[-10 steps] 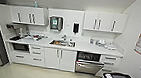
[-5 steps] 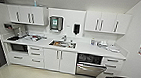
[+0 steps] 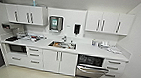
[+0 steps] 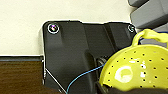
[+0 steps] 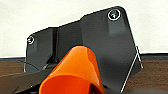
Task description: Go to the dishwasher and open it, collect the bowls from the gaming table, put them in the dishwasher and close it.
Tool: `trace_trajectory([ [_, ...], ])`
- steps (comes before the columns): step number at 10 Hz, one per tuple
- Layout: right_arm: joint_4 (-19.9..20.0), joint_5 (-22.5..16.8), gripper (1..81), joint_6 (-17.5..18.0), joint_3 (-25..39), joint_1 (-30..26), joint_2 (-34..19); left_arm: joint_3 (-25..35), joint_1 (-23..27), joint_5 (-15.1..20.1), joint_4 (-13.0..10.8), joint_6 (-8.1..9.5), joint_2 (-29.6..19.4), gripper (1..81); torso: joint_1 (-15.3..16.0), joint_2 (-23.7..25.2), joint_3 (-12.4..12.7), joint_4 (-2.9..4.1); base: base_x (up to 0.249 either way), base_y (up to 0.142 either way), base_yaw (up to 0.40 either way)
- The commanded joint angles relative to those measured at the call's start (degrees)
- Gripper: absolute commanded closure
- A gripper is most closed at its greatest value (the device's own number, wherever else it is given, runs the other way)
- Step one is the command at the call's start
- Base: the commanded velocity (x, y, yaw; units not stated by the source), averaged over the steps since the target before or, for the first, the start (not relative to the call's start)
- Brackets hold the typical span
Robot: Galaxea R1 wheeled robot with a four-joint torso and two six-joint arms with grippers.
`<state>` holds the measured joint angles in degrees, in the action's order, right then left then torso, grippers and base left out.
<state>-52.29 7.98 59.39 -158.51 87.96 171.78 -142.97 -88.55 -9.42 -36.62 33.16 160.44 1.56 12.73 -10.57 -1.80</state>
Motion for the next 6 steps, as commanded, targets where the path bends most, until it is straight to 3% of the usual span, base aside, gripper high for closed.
trace_trajectory([
  [1,-0.19,-1.83,81.1,-0.07,-0.03,-2.82,-0.53,0.23,2.72,1.6,0.15,-0.02,-1.08,81.1,0.0,0.0,0.0,0.0,0.143,0.0,0.0],
  [6,-0.27,-1.83,81.1,-0.07,0.05,-2.82,-0.45,0.23,2.72,1.6,-0.12,-0.02,-0.99,81.1,0.0,0.0,0.0,0.0,0.143,0.0,0.0],
])
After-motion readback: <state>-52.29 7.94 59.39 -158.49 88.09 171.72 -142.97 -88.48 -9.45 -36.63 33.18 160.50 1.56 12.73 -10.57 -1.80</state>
